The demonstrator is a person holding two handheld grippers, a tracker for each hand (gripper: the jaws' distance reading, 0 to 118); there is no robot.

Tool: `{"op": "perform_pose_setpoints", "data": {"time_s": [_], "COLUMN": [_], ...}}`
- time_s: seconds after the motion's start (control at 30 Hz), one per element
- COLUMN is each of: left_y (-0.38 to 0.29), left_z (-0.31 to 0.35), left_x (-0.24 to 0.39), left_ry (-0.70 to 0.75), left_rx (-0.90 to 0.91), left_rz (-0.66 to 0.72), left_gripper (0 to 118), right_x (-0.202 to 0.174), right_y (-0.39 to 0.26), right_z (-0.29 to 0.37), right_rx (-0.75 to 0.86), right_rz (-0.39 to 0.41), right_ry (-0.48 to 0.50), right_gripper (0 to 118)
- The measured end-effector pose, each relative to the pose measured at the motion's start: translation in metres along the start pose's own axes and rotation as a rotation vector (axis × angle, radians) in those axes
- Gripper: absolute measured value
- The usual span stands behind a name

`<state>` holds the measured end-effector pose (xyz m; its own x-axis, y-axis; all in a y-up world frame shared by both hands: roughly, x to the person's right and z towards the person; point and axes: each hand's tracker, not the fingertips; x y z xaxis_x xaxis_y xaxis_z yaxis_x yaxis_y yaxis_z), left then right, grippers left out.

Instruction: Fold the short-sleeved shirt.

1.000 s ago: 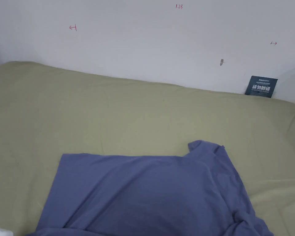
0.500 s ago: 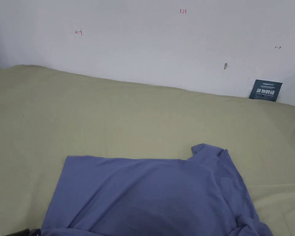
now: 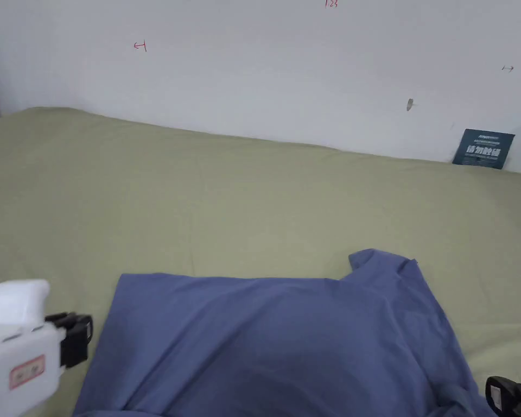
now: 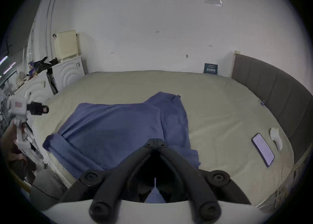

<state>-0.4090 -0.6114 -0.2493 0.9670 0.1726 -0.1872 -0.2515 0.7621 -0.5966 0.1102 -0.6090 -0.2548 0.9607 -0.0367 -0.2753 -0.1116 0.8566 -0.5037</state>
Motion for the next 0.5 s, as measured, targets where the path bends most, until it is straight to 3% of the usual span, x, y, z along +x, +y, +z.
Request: {"op": "perform_pose_setpoints", "data": {"time_s": [0.07, 0.13, 0.17, 0.37, 0.5], "left_y": [0.023, 0.04, 0.048, 0.071, 0.066], "left_z": [-0.035, -0.068, -0.09, -0.194, -0.227], "left_x": [0.003, 0.008, 0.009, 0.006, 0.001], "left_ry": [-0.009, -0.016, -0.008, 0.122, 0.155], "left_rx": [-0.019, -0.04, -0.075, -0.27, -0.397], "left_rz": [-0.006, -0.009, -0.021, -0.041, 0.008], "left_gripper": [14, 73, 92, 94, 90], "right_x": [-0.002, -0.002, -0.002, 0.003, 0.012], "right_y": [-0.001, 0.001, 0.001, 0.007, 0.02], "right_z": [-0.007, -0.011, -0.013, -0.013, -0.016], "right_rx": [-0.011, -0.019, -0.023, -0.045, -0.046], "right_rz": [0.003, 0.002, 0.005, 0.036, 0.04], "right_ry": [0.007, 0.013, 0.016, 0.009, 0.012], "right_gripper": [0, 0, 0, 0, 0]}}
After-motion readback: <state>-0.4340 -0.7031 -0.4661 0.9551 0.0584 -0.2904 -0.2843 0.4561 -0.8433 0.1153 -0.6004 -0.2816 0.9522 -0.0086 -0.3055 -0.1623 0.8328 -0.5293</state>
